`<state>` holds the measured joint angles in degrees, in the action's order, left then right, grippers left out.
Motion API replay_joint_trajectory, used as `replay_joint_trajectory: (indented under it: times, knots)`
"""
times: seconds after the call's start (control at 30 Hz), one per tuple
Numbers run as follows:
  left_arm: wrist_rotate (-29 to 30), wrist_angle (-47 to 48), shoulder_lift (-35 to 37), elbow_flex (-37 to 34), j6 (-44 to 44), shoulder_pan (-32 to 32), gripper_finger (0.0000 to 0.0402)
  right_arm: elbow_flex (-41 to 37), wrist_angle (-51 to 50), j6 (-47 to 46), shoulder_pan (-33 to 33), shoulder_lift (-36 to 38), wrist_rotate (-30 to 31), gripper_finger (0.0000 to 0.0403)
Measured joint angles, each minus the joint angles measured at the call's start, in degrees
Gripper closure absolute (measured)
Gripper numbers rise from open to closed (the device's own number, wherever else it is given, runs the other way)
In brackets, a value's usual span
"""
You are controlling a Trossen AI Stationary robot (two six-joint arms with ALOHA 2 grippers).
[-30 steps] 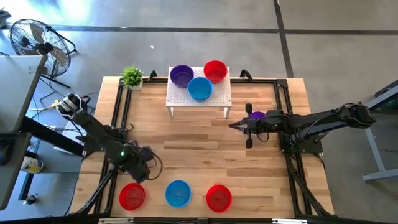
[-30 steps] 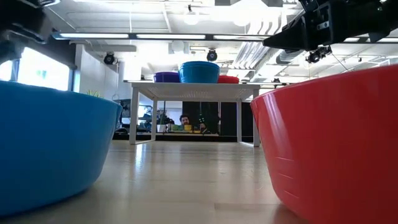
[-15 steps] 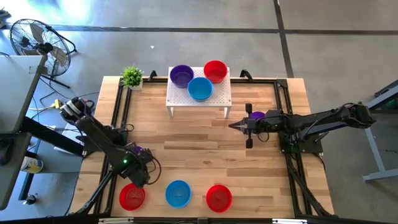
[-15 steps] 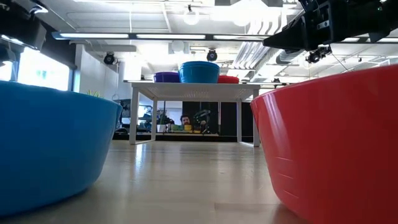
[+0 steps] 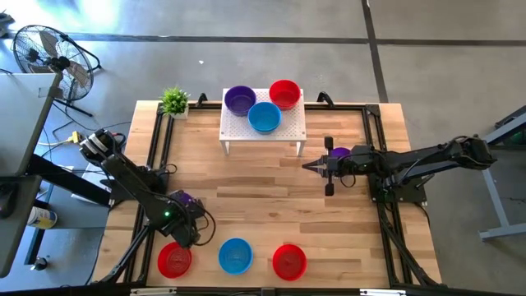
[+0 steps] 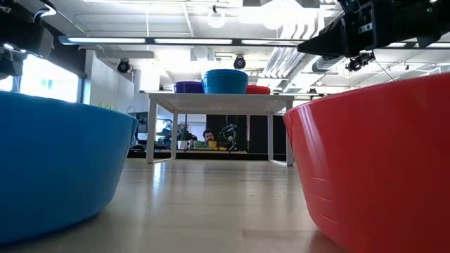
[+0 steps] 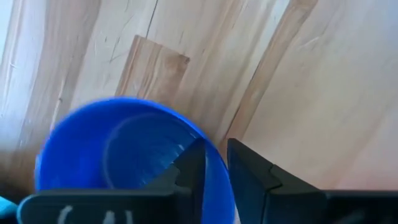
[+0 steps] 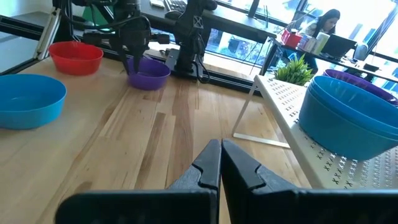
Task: Pick & Place Mini bowls
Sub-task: Stack the purple bowl on the purple bowl on the shelf
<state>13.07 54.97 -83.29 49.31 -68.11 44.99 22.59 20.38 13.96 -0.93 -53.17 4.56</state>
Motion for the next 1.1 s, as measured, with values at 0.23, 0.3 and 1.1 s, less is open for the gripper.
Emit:
replay_joint_trajectory:
  times: [0.23,0.3,1.1]
  knots:
    - [1.29,-4.10,0.00,-1.69,5.00,-3.78,0.0381,0.00,0.02,0.01,0.01,0.00,0.00,0.0403]
    - [2.55,-4.44,0.00,-1.37,8.08,-6.26,0.0395,0.00,0.02,0.02,0.00,0.00,0.00,0.0403]
    - [-1.19,-18.92,-1.00,1.00,41.43,-32.24,0.0378,0.02,-0.44,0.09,0.02,-0.02,0.00,0.0403]
